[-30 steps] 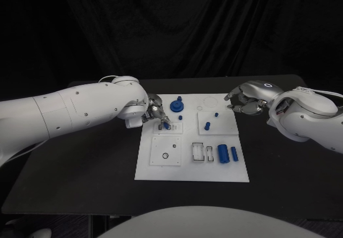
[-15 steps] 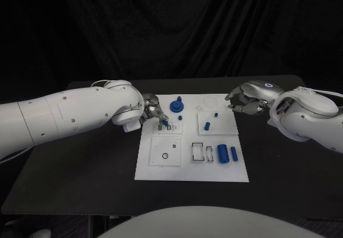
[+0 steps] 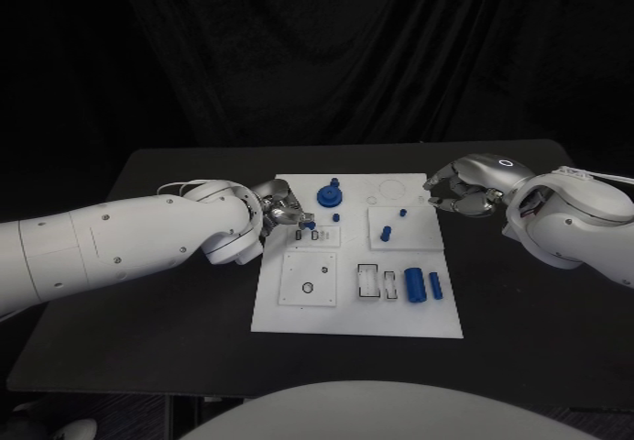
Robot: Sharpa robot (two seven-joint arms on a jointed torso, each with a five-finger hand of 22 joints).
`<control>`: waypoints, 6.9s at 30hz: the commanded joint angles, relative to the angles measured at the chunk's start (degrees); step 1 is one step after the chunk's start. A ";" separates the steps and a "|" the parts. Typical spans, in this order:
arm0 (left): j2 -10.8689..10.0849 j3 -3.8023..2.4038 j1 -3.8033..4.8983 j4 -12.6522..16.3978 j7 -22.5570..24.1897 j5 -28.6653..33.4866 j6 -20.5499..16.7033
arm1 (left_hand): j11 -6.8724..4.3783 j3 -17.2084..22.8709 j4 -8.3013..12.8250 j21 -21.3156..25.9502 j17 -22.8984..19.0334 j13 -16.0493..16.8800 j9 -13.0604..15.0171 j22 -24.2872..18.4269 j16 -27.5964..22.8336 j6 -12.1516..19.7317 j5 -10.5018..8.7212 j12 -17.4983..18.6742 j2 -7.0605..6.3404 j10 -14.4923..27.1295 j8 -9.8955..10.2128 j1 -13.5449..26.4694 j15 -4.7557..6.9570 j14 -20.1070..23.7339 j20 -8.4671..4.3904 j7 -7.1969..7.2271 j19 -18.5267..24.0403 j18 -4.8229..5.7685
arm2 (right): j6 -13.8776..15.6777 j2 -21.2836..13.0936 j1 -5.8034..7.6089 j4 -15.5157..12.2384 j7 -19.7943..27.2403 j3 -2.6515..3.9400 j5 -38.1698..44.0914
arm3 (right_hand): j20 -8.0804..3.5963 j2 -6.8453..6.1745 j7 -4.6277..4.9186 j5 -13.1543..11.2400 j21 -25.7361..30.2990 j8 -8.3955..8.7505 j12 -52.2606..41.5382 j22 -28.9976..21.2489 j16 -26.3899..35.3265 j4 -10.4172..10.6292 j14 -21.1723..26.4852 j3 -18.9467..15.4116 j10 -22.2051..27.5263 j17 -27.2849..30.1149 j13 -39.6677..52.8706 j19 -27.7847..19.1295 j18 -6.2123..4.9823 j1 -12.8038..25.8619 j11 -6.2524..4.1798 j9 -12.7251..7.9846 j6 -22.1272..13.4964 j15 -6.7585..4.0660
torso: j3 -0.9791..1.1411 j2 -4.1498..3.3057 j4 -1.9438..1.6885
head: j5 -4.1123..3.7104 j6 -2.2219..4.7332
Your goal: Assemble the parts on the task board
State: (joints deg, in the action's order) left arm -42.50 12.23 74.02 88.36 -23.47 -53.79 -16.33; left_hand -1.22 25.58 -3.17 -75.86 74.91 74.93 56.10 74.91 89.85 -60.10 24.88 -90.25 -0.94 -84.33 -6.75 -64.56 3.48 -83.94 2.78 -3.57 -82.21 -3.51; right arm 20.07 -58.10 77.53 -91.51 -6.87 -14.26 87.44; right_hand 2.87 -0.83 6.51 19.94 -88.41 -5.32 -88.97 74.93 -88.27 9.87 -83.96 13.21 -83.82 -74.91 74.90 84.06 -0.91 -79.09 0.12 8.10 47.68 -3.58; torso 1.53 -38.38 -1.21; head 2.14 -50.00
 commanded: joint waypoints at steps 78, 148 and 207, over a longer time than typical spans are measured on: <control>1.87 -0.06 -6.47 -1.99 3.90 -7.78 -7.27 | 0.09 1.27 -0.03 -0.32 15.09 15.07 0.36 10.65 0.15 -0.26 -0.71 0.25 0.49 -5.67 -0.49 0.52 0.33 -6.06 -0.12 0.63 -0.07 0.15 | 1.44 -1.11 -0.28 -0.76 -0.81 0.03 -0.67 | 0.30 0.13 -0.15 0.46 0.27 0.36 0.23 14.31 0.32 -0.01 -5.33 0.36 -4.85 -12.10 13.26 4.76 0.35 0.24 0.37 -0.10 0.41 0.36 | 0.30 0.44 -0.32 | -0.34 0.00; 1.87 -0.07 -6.75 -2.96 5.26 -7.78 -6.74 | -0.47 -21.36 -13.20 -1.29 15.09 15.07 20.55 11.02 0.15 4.74 -13.81 0.25 4.88 -5.67 -12.87 6.61 0.82 -6.06 -0.58 1.53 -1.12 0.41 | 0.35 -1.32 -0.39 -0.92 -0.60 0.03 -1.58 | 0.32 -0.08 -0.14 0.64 0.29 0.46 0.17 14.31 0.37 -0.11 -5.33 0.69 -4.93 -12.02 13.34 4.77 0.35 0.60 0.39 -0.23 0.60 0.38 | 0.36 0.47 -0.27 | 0.17 0.00; 7.29 -0.07 6.12 -18.50 2.01 -11.63 21.28 | 0.72 -24.72 -13.50 -4.91 15.09 15.07 9.74 12.01 0.15 5.56 -17.50 0.25 5.13 -5.67 -6.75 0.05 -0.24 -6.06 0.39 0.15 -2.49 1.17 | 3.85 -1.59 -0.73 -0.73 2.44 0.03 -2.42 | 0.33 0.10 -0.09 0.80 0.10 0.47 0.08 14.39 0.27 0.01 -5.37 0.94 -5.03 -12.17 13.47 4.90 0.41 0.89 0.42 -0.29 0.77 0.40 | 0.10 0.19 -0.36 | 1.44 0.00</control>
State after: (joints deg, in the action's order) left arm -35.40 12.21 80.25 70.22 -19.62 -65.78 2.31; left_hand -1.01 1.11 -16.68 -80.45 74.91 74.92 65.99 74.91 89.85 -54.18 7.35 -90.25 4.20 -83.92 -13.70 -64.88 3.67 -83.94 2.78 -3.58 -83.86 -2.58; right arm 22.75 -59.60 76.97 -92.13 -5.01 -14.26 84.99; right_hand 2.87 -0.82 6.51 20.37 -88.41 -5.04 -88.98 74.90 -88.07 9.95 -83.96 13.77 -83.98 -74.91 74.91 84.05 -0.91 -78.61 0.27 7.87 48.09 -3.57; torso 1.72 -38.10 -1.63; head 3.56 -50.00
